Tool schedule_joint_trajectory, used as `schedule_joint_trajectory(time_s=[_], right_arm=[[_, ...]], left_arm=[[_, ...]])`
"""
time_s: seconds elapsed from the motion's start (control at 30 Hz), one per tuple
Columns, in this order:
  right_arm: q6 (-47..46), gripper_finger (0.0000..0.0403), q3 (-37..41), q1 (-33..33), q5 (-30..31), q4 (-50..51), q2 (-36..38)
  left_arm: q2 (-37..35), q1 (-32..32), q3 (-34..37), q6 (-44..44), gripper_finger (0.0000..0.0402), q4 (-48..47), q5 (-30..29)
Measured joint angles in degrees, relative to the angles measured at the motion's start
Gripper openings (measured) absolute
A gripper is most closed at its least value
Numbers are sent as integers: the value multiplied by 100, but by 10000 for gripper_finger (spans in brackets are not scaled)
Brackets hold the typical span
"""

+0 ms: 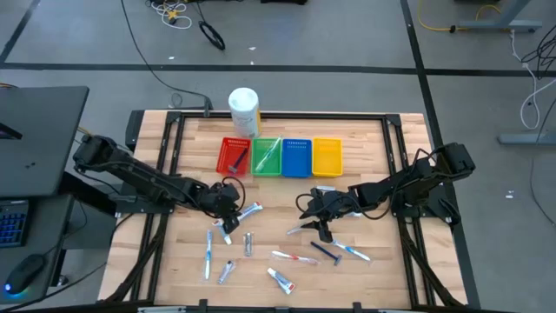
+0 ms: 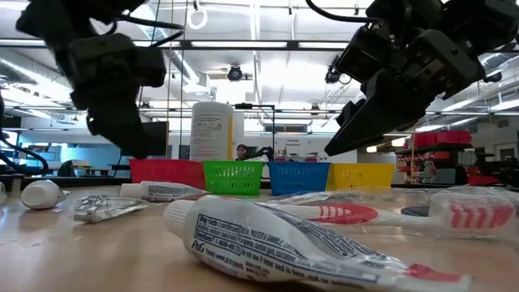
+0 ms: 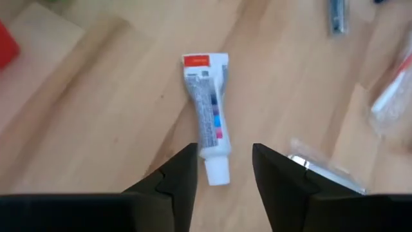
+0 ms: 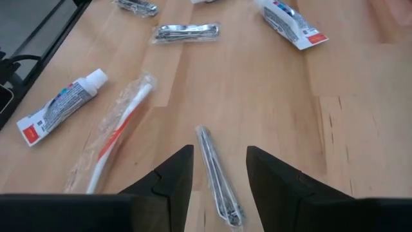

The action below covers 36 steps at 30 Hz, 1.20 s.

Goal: Pick & Place Travel size toiletries
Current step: Put the white toothpaste into the blue bin

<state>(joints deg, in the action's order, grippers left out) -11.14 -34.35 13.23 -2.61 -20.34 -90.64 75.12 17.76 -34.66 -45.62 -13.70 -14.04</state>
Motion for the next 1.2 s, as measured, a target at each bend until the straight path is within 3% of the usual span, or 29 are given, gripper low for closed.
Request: schedule_joint_trajectory(time_s=[0.23, 0.57, 0.7, 0.93, 1.2], right_arm=[[0, 154, 0, 0, 143, -46, 1], [0, 154, 2, 0, 207, -42, 1], [0, 154, 2, -2, 210, -47, 0], [7, 154, 2, -9, 232, -54, 1], [642, 156, 2, -68, 676, -534, 1]], left_arm=[[235, 262, 413, 36, 184, 604, -123], [1215, 300, 419, 247, 185, 1095, -365], [1238, 292, 436, 340, 163, 1280, -415], [1250, 284, 444, 325, 88, 1494, -373], [1273, 239, 451, 862, 101, 2440, -269]])
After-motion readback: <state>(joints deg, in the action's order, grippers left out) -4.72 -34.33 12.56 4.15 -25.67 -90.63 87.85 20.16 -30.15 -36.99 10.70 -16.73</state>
